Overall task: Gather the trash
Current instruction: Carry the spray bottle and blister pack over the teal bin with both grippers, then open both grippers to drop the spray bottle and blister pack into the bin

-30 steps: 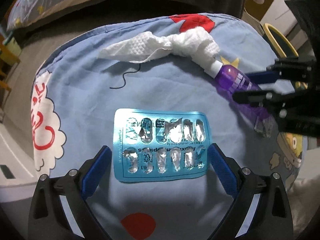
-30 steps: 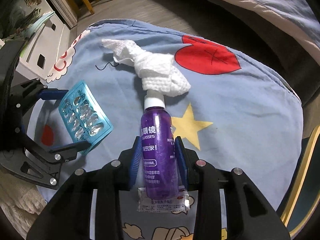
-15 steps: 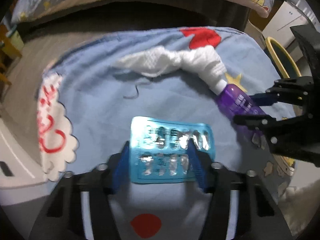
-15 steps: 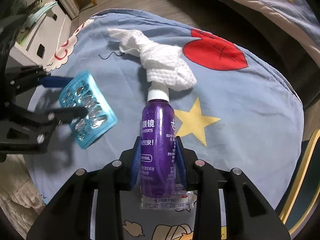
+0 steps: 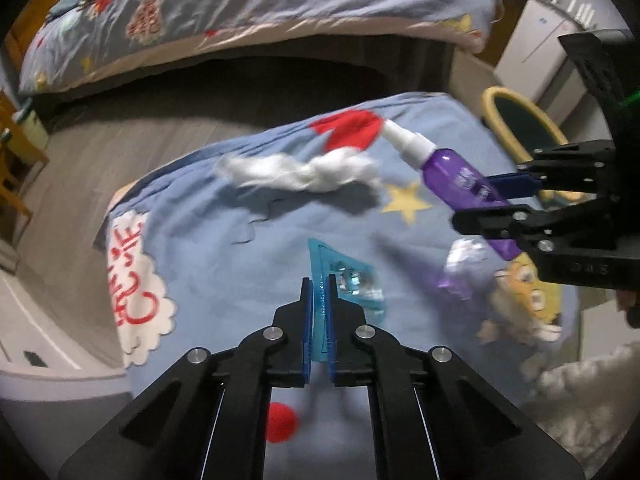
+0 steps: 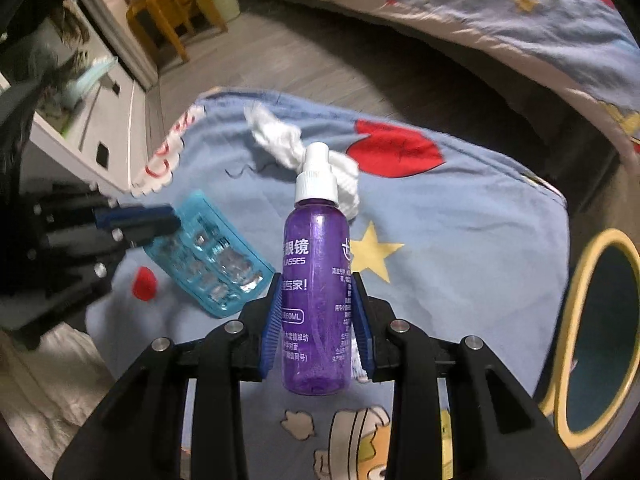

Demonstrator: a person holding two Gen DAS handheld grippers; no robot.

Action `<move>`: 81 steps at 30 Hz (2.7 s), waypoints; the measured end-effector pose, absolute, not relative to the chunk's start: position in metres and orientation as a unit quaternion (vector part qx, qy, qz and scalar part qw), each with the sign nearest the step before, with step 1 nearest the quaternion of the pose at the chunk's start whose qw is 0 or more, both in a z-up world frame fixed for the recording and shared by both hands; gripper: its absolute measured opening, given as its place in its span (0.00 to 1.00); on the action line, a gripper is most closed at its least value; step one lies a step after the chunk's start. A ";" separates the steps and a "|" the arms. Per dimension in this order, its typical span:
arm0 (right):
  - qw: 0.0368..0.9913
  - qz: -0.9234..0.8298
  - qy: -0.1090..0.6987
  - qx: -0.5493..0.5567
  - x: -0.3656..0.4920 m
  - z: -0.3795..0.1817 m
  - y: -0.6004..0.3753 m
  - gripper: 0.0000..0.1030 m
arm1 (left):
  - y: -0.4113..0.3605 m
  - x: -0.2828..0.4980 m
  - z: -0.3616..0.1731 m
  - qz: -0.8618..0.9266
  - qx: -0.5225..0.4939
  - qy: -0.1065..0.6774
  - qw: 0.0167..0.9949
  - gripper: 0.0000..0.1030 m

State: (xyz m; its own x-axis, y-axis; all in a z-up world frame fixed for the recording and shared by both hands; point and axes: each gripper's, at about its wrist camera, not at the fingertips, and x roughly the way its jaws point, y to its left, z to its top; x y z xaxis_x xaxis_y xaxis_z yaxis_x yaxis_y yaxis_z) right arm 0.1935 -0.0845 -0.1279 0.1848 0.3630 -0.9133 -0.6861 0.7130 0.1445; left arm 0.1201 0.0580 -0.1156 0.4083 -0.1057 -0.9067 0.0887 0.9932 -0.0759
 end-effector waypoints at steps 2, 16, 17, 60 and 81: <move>0.764 0.344 0.530 -0.134 0.192 -0.116 -0.093 0.31 | 0.046 0.118 -0.110 -0.073 -0.010 0.535 0.842 0.06; 0.822 0.282 0.493 -0.044 0.166 -0.060 -0.156 0.31 | -0.001 0.119 -0.119 -0.077 0.077 0.538 0.836 0.08; 0.824 0.282 0.489 -0.043 0.166 -0.058 -0.158 0.31 | -0.004 0.119 -0.120 -0.076 0.082 0.538 0.836 0.08; 0.835 0.057 0.519 0.174 0.279 -0.117 -0.404 0.31 | -0.209 0.231 -0.072 -0.198 0.058 0.438 0.875 0.08; 0.843 0.047 0.506 0.175 0.284 -0.115 -0.407 0.41 | -0.213 0.251 -0.096 -0.187 0.055 0.440 0.877 0.39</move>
State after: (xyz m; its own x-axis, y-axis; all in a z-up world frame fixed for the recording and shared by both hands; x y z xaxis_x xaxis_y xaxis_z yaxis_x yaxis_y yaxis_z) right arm 0.2839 -0.4069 -0.1145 0.4826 0.2569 -0.8373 0.0968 0.9345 0.3425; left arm 0.2514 -0.2127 -0.0958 0.5437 -0.2785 -0.7917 0.3758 0.9243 -0.0671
